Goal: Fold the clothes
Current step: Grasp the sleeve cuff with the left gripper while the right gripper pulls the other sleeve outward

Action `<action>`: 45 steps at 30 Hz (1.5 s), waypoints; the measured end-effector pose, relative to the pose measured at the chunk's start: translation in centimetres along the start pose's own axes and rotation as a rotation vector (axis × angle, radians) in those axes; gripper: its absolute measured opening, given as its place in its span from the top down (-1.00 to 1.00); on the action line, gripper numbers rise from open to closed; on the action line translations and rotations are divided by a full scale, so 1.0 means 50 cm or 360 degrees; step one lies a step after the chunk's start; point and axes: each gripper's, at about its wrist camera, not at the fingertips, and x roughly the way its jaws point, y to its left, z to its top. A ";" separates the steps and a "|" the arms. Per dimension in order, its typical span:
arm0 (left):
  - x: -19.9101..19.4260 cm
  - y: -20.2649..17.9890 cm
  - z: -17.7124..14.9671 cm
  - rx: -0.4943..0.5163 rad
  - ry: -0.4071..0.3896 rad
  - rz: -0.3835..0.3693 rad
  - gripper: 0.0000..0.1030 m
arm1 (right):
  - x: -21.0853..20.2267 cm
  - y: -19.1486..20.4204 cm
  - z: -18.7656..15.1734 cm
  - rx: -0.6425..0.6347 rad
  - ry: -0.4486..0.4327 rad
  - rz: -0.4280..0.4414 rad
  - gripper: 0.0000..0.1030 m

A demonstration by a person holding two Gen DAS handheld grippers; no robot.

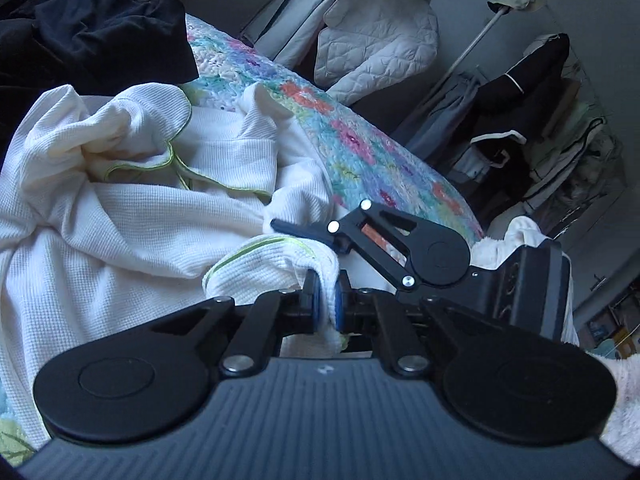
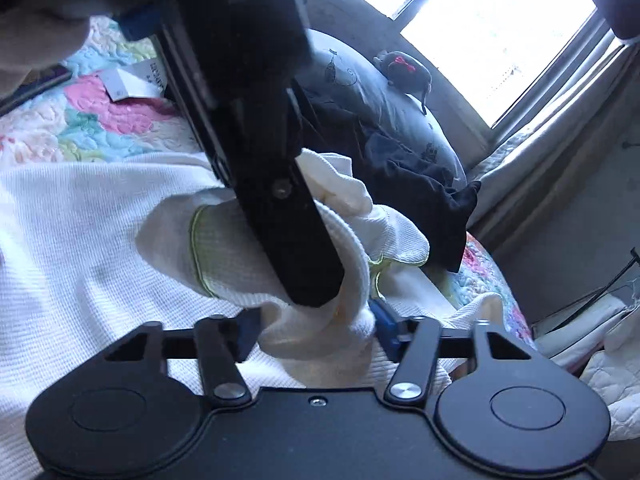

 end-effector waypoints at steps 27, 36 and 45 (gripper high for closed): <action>0.269 -0.029 0.041 0.0479 0.0121 0.0463 -0.78 | -0.112 -0.564 -0.303 0.1698 0.0339 -0.0343 -0.06; 0.302 0.012 0.068 0.0246 0.0137 0.0713 0.70 | -0.067 -0.465 -0.148 0.1461 0.0251 0.0152 -0.19; -0.019 0.103 0.133 -0.0079 -0.0295 0.0908 0.74 | -0.050 -0.401 -0.100 0.1275 0.0307 0.0336 -0.19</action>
